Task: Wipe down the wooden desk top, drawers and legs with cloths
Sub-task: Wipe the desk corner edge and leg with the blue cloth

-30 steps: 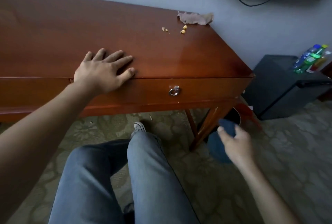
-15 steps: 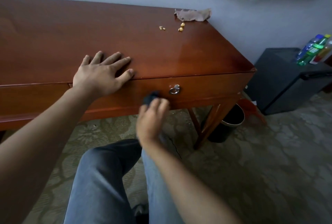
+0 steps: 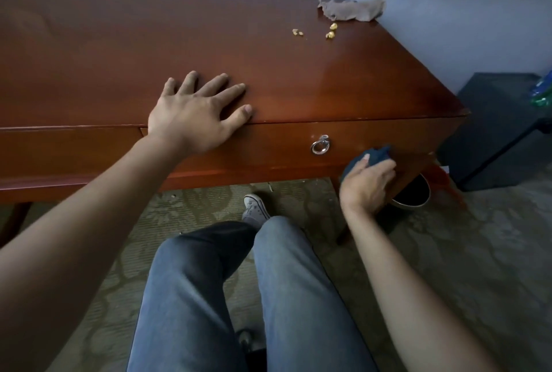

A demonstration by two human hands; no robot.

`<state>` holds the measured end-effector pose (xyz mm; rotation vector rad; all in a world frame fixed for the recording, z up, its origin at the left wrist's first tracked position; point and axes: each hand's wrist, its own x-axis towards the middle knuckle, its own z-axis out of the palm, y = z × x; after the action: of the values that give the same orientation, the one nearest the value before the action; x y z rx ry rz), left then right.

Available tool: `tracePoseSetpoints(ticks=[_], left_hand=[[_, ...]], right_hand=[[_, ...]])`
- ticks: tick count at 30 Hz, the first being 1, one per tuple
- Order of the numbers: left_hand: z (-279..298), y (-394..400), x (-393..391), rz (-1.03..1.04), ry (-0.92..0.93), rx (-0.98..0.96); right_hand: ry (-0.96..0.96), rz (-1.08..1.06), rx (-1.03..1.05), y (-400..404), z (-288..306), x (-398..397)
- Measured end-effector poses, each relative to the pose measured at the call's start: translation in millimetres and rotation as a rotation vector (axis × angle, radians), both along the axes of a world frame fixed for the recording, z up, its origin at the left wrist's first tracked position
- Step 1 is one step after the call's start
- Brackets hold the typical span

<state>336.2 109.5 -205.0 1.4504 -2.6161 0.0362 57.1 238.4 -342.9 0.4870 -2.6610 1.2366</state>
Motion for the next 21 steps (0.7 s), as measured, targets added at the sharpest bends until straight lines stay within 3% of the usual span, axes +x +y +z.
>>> tracePoseSetpoints(ticks=[3, 7, 10, 15, 21], left_hand=[[1, 0, -1, -0.001, -0.002, 0.029], [5, -2, 3, -0.001, 0.014, 0.091], [5, -1, 7, -0.009, -0.005, 0.082], [1, 0, 6, 0.014, -0.004, 0.032], [3, 10, -1, 0.02, 0.032, 0.02]], right_hand=[[0.077, 0.153, -0.029, -14, 1, 87], [0.221, 0.698, -0.065, -33, -6, 251], [0.345, 0.897, -0.048, -50, 5, 299], [0.572, 1.025, 0.006, -36, -3, 219], [0.465, 0.667, 0.037, 16, -6, 29]])
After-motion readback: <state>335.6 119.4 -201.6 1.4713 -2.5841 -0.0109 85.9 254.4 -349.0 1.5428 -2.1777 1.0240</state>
